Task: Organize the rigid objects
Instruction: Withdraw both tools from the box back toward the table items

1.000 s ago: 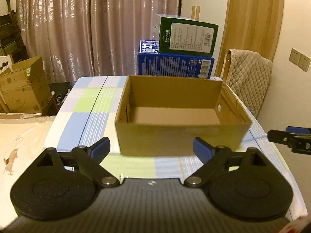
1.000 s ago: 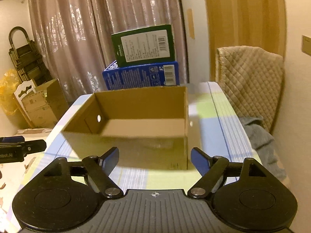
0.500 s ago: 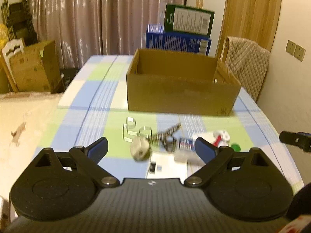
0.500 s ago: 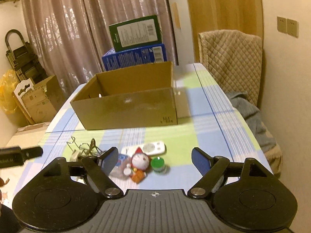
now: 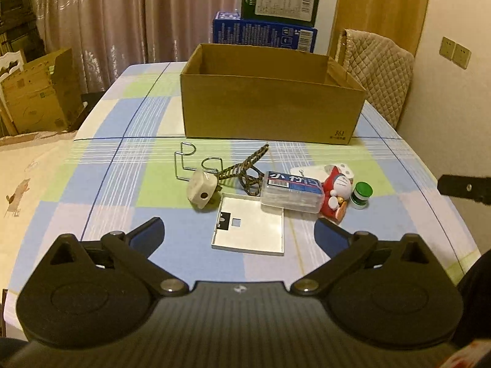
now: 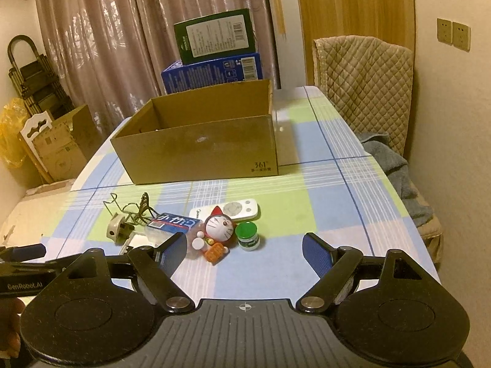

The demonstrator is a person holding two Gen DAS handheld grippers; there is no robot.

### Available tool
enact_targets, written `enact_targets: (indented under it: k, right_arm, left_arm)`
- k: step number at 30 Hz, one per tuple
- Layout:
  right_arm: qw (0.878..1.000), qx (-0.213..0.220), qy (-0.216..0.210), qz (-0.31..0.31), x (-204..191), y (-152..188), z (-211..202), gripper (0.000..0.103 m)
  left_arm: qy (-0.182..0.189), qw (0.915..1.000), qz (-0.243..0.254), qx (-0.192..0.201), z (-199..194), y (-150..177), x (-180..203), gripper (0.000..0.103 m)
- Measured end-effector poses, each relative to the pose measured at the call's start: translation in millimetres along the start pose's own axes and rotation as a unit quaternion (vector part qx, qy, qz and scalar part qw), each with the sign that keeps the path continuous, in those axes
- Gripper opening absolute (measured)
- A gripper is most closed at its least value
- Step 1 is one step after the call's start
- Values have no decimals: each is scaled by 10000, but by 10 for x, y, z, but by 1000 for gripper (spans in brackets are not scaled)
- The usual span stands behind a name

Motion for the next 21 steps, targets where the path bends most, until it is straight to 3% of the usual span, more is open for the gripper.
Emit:
enact_targets:
  k: [21]
  right_arm:
    - [9991, -415, -46, 98, 117, 171, 645, 80]
  left_arm:
    - [141, 9980, 288, -543, 882, 232, 100, 102]
Point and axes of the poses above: each gripper's, at about its wrist camera, not at the fingertips, and z roughly the way its jaws point, x to its right, y to its underside, the point moved 9 cm from there along z, roughly the way its jaws point, and after that the axes turned 7 degrees about -z, right-handed, at the moved point
